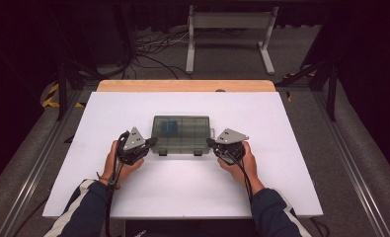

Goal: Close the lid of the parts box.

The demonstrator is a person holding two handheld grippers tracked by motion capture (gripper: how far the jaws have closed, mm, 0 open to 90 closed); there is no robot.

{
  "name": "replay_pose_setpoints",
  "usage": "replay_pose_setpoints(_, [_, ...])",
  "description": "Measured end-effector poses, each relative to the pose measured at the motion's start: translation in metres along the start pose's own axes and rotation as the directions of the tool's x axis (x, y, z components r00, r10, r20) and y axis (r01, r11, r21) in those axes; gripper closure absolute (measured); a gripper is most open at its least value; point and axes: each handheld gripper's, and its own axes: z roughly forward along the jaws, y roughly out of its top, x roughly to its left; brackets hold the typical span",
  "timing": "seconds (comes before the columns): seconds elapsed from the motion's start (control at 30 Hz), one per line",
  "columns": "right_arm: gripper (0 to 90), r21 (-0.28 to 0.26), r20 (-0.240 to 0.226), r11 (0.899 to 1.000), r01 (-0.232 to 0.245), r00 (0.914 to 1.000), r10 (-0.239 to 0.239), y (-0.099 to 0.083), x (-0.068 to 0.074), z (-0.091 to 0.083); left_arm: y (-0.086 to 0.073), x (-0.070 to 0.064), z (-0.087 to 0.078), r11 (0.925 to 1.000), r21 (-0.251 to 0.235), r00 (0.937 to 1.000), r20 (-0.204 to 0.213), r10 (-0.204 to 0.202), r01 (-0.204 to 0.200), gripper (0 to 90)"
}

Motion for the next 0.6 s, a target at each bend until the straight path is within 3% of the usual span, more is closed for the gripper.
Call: replay_pose_setpoints(0.6, [86.9,-0.014,0.010,0.999,0.031,0.9995,-0.031,0.0010,0.0056,-0.0012,0.0057,-0.0046,-0.0027,0.9979,0.000,0.9978,-0.013,0.064,-0.064,85.2])
